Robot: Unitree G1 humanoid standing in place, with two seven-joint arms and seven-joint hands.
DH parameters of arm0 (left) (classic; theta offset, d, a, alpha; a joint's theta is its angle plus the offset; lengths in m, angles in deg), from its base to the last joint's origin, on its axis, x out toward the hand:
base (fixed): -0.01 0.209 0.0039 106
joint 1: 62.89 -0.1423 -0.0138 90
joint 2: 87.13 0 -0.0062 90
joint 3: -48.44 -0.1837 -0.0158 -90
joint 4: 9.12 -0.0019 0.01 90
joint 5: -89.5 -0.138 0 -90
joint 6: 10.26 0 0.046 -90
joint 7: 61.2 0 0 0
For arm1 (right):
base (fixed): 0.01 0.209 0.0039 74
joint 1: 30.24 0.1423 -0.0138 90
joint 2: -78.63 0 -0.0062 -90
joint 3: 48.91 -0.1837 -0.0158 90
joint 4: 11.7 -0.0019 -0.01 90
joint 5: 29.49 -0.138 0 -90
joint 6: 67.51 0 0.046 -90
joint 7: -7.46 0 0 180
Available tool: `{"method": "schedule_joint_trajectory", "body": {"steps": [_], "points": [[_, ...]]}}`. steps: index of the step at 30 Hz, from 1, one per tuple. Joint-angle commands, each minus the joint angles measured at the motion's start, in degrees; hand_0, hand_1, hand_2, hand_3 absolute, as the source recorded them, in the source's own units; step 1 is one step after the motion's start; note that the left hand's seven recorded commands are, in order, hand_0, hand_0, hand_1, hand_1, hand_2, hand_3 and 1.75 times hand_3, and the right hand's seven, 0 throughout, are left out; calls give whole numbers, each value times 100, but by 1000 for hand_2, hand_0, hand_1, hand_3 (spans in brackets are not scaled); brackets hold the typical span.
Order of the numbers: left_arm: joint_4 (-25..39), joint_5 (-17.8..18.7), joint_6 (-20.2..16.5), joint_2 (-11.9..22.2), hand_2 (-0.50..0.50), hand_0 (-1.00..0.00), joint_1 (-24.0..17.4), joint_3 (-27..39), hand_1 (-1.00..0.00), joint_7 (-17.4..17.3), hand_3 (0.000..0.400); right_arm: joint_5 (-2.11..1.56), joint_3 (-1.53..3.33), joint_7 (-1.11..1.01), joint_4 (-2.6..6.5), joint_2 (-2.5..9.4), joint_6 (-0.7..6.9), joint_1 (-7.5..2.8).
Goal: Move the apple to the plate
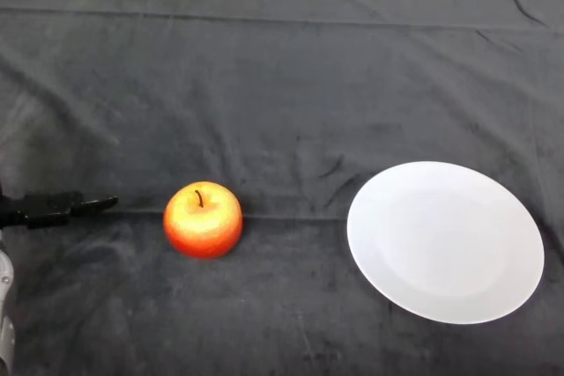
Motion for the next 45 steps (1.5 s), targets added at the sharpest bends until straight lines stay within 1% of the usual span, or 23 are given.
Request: {"method": "schedule_joint_trajectory", "body": {"steps": [1,2,4,6,8,10,14,18,22,26,35,45], "points": [[338,69,-114,136,0,0,-164,-155,0,-54,0,-44,-86,46,27,-51,21,19],[367,65,-136,124,0,0,-174,-161,0,-44,0,-43,-85,47,25,-50,21,18],[559,-106,-225,-113,0,0,-241,-328,0,202,0,-43,-84,50,20,-48,22,17],[766,-202,-333,-261,0,0,-320,-474,0,312,0,-43,-83,52,15,-46,22,15],[1018,-374,-429,-486,0,0,-462,-745,0,487,0,-43,-82,55,9,-43,22,13],[1299,-468,-556,-591,0,0,-623,-1027,0,523,0,-43,-81,58,3,-40,23,11],[1920,-513,-895,-530,0,0,-918,-1493,0,297,0,-43,-78,66,-13,-34,23,6],[2444,-511,-1196,-314,0,0,-1128,-1810,0,-105,0,-42,-75,75,-31,-26,24,1],[2755,-520,-1399,-126,0,0,-1228,-1990,0,-435,0,-41,-72,83,-47,-20,25,-5],[2935,-564,-1548,-34,0,0,-1277,-2123,0,-620,0,-41,-69,91,-61,-15,26,-9],[3103,-652,-1803,-7,0,0,-1276,-2310,0,-761,0,-42,-64,105,-85,-7,29,-17],[2934,-724,-1920,-175,0,0,-1108,-2465,0,-621,0,-45,-60,115,-102,-1,32,-23]]}}
